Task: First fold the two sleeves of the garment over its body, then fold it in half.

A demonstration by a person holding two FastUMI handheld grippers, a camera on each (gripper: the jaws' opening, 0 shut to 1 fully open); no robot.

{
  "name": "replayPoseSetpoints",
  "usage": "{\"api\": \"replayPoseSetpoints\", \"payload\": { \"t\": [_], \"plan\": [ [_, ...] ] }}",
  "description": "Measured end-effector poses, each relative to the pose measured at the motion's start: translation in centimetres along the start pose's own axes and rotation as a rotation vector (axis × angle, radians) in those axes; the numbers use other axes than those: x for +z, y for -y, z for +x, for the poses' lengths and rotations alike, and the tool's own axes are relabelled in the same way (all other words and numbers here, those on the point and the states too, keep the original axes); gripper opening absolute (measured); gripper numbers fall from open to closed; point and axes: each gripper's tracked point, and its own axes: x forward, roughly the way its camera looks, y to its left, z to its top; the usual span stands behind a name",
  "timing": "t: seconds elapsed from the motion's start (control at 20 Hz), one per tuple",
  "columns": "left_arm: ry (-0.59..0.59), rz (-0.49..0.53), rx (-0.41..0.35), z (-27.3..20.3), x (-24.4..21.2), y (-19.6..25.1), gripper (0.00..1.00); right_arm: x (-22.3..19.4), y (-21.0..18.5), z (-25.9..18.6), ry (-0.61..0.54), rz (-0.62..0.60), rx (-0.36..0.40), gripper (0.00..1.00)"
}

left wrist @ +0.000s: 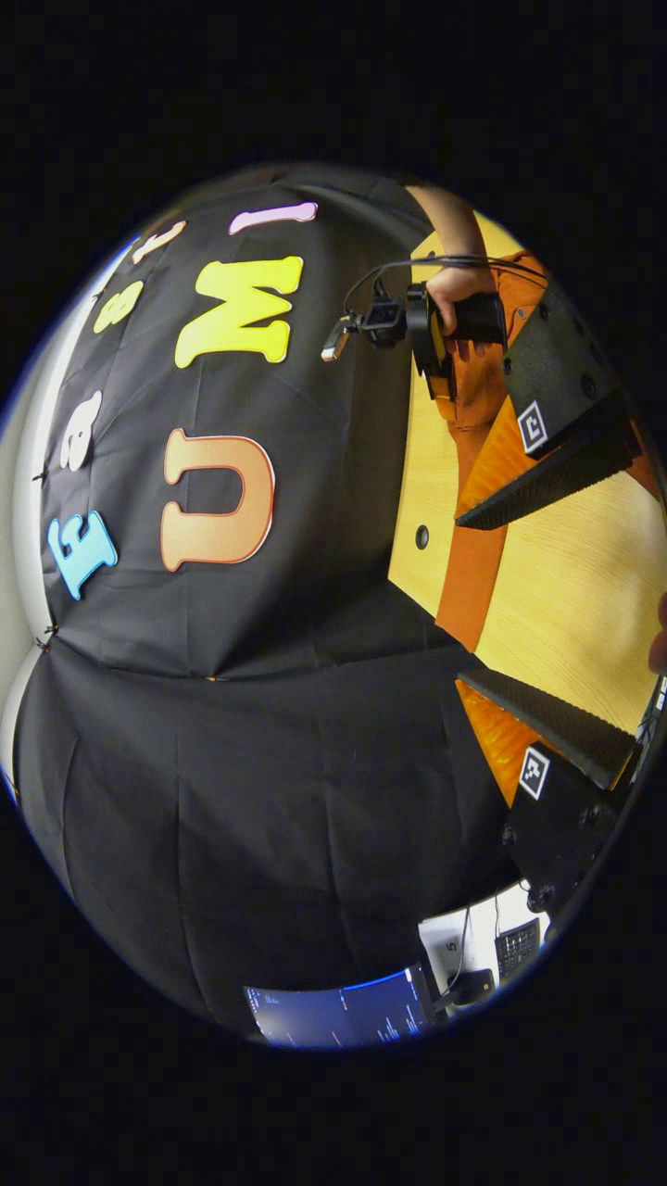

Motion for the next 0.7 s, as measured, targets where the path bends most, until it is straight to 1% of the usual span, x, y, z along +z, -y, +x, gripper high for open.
{"api": "replayPoseSetpoints", "payload": {
  "t": [0.05, 0.2, 0.25, 0.3, 0.35, 0.4, 0.45, 0.5, 0.55, 0.6, 0.7],
  "plan": [
    [0.003, -0.009, -0.006, 1.0, 0.3, -0.2, 0.99, 0.4, 0.2, -1.8, 0.015, -0.018, 0.007, 0.75],
    [-0.007, -0.023, -0.013, 4.4, 0.2, -1.4, 0.99, 0.8, 0.6, -7.2, 0.057, -0.057, 0.036, 0.8],
    [-0.004, -0.029, -0.018, 5.8, 0.4, -1.8, 0.99, 0.7, 0.8, -9.5, 0.068, -0.076, 0.043, 0.79],
    [-0.009, -0.034, -0.038, 7.4, 0.3, -1.9, 0.99, 0.6, 1.0, -11.5, 0.076, -0.097, 0.052, 0.82],
    [-0.016, -0.036, -0.06, 8.9, -0.1, -2.0, 0.99, 0.3, 1.4, -13.5, 0.084, -0.112, 0.06, 0.79],
    [-0.034, -0.039, -0.102, 10.5, -0.6, -1.8, 0.99, 0.1, 1.6, -15.5, 0.089, -0.121, 0.071, 0.79],
    [-0.058, -0.053, -0.149, 12.1, -1.2, -1.5, 0.99, -0.4, 1.9, -17.5, 0.091, -0.119, 0.087, 0.82],
    [-0.097, -0.074, -0.198, 13.7, -2.1, -1.2, 0.98, -0.7, 2.5, -19.2, 0.087, -0.107, 0.096, 0.82],
    [-0.149, -0.098, -0.225, 15.5, -3.3, -1.1, 0.98, -1.1, 3.4, -20.8, 0.082, -0.082, 0.101, 0.79],
    [-0.217, -0.124, -0.237, 17.4, -5.0, -1.3, 0.98, -1.3, 4.8, -22.3, 0.079, -0.052, 0.088, 0.79],
    [-0.304, -0.145, -0.238, 20.4, -7.9, -2.2, 0.99, -1.9, 8.1, -25.5, 0.083, 0.017, 0.05, 0.79]
  ]
}}
